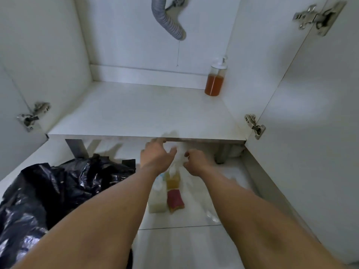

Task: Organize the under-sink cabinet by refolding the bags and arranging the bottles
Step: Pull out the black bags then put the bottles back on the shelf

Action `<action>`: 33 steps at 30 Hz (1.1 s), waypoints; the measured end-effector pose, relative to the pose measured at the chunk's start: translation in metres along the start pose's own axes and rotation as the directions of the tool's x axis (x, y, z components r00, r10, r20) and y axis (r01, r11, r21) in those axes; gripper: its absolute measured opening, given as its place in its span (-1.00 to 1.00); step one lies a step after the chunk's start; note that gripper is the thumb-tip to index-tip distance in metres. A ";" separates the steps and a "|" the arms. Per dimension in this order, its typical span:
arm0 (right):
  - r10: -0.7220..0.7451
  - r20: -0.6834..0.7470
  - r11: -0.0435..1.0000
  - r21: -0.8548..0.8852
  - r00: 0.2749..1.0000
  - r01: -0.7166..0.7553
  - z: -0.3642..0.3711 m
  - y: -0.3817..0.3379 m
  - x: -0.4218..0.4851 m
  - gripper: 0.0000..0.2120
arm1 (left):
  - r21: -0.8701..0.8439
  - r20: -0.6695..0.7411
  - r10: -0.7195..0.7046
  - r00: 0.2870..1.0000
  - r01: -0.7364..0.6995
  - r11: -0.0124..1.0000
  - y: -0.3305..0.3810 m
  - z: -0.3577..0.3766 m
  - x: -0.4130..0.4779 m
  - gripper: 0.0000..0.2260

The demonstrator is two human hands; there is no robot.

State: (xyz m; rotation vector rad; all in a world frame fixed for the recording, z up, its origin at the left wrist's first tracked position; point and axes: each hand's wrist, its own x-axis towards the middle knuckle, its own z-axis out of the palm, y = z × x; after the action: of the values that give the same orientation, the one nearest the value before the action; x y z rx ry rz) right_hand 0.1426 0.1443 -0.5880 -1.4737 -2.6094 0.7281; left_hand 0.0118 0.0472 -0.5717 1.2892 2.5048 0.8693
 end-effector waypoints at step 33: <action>-0.093 0.163 0.995 0.059 0.982 0.084 0.029 0.023 0.010 -0.29 | -0.344 -0.117 -0.307 0.945 0.251 0.905 -0.036 0.063 -0.093 -0.31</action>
State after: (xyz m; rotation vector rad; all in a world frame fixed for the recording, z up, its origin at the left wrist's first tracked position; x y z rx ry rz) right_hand 0.1475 0.1516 -0.6248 -1.3267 -2.7320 0.9391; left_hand 0.0693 -0.0166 -0.6525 0.7562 2.4453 1.2950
